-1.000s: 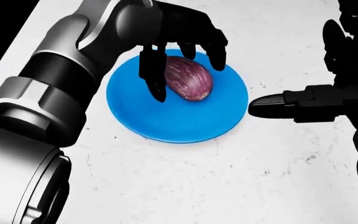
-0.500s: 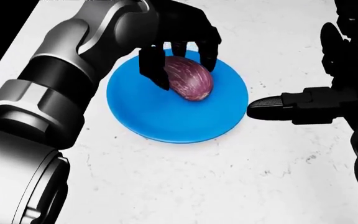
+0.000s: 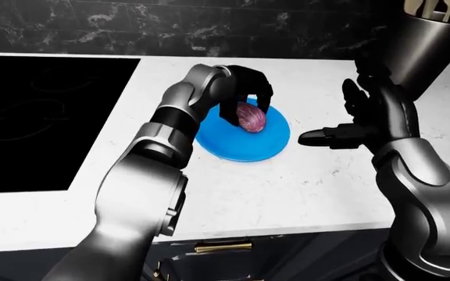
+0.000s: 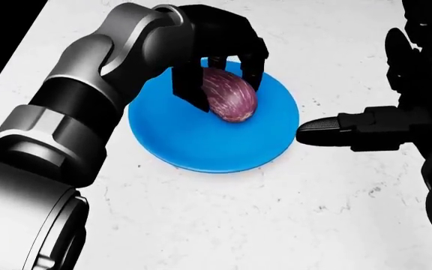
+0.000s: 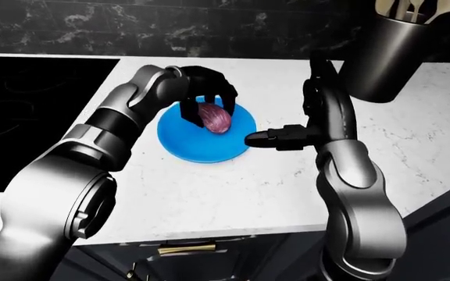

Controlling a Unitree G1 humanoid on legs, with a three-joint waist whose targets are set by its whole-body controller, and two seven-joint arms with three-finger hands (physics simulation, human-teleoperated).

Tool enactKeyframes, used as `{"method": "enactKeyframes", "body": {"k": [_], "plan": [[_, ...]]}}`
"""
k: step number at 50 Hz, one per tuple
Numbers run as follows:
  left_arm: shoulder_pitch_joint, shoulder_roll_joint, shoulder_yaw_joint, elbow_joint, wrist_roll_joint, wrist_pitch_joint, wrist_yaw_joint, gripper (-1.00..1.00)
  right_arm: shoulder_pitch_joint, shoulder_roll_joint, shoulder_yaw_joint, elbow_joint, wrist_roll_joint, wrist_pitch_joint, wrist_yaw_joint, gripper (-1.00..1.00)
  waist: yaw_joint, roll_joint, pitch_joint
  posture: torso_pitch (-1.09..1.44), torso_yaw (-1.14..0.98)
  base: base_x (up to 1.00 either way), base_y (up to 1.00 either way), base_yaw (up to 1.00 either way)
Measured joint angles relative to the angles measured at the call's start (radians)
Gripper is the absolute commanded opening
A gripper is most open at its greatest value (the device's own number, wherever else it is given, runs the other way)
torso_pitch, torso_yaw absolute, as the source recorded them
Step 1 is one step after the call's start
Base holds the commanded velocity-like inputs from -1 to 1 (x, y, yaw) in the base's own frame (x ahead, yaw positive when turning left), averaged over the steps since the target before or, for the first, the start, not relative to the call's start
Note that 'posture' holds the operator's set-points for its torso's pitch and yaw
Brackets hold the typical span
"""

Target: Place the eggplant on the top rack of the oven.

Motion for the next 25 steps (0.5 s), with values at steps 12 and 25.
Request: {"method": "enactKeyframes", "body": {"k": [12,25], "plan": [[0.014,0.001,-0.003,-0.002,0.006,0.000,0.054,-0.49,0.003,0.000,0.000,0.002,0.000,-0.002,0.000,1.00,-0.003,0.001,-0.002,0.00,0.00,0.00,0.00,0.00],[-0.024,0.004,0.017,0.015,-0.025,0.007,0.053,-1.00,0.001,-0.004,-0.009,0.005,0.007,-0.006,0.000,1.00,-0.001,0.000,0.003,0.00,0.00,0.00,0.00,0.00]]}}
